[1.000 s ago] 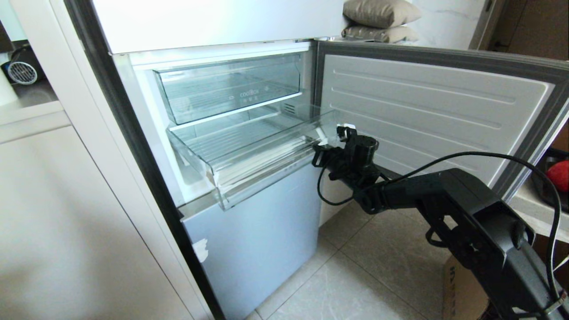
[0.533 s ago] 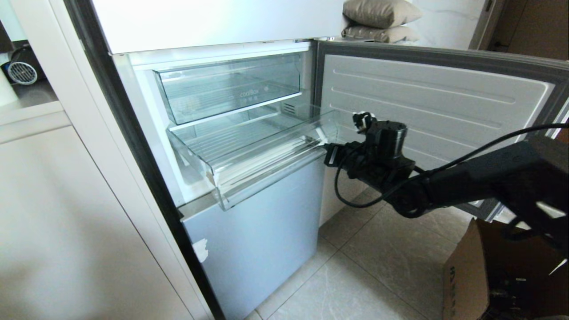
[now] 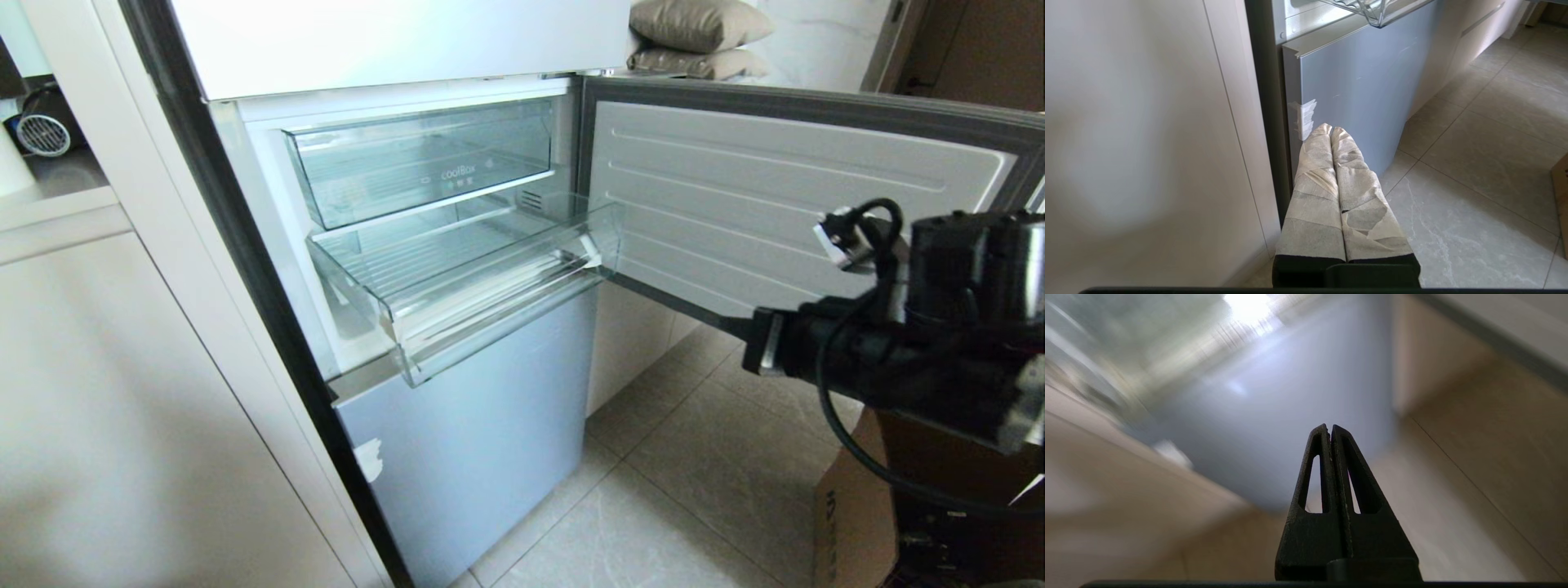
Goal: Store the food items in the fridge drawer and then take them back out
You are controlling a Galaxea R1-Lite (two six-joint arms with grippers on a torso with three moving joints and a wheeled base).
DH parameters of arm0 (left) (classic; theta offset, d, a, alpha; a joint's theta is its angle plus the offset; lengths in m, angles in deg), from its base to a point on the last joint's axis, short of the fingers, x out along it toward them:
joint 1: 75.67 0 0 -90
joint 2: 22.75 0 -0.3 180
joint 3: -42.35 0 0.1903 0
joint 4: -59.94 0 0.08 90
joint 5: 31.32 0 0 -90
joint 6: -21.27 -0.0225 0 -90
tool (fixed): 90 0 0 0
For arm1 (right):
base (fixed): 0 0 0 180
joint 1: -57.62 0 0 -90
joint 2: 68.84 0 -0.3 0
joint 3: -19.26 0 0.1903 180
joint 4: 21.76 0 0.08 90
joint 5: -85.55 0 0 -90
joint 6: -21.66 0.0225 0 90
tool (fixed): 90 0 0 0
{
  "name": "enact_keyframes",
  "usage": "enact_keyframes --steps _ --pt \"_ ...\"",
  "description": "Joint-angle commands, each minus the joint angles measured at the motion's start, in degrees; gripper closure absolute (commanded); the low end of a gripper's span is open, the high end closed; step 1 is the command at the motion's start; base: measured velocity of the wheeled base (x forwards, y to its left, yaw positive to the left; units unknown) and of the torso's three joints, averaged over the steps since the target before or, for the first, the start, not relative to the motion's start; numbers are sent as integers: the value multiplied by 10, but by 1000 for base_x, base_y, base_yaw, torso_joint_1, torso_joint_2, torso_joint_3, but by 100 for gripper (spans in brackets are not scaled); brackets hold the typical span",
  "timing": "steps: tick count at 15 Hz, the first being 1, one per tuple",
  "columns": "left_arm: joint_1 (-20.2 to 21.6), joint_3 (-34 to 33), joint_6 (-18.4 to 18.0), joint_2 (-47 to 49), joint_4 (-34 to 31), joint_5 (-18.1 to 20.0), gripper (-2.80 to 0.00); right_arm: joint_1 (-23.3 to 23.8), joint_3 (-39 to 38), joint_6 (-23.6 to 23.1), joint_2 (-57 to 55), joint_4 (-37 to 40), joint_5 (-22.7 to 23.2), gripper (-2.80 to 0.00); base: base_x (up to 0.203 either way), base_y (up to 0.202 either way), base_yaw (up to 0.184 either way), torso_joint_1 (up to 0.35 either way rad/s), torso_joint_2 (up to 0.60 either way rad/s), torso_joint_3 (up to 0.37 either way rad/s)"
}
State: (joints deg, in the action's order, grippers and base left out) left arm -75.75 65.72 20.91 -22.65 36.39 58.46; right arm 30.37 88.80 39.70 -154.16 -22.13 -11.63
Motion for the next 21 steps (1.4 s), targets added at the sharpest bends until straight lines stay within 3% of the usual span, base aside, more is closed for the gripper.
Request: enact_keyframes --steps 1,3,13,21 --pt "0 0 0 0 0 0 0 2 -93 2 137 18 -17 0 0 0 0 0 0 0" --pt "0 0 0 1 0 0 0 3 -139 -3 181 25 -25 0 0 0 0 0 0 0" --pt "0 0 0 0 0 0 0 4 -188 3 177 -16 -25 0 0 0 0 0 0 0" --pt "0 0 0 0 0 0 0 7 -221 6 174 -24 -26 0 -1 -8 162 2 1 3"
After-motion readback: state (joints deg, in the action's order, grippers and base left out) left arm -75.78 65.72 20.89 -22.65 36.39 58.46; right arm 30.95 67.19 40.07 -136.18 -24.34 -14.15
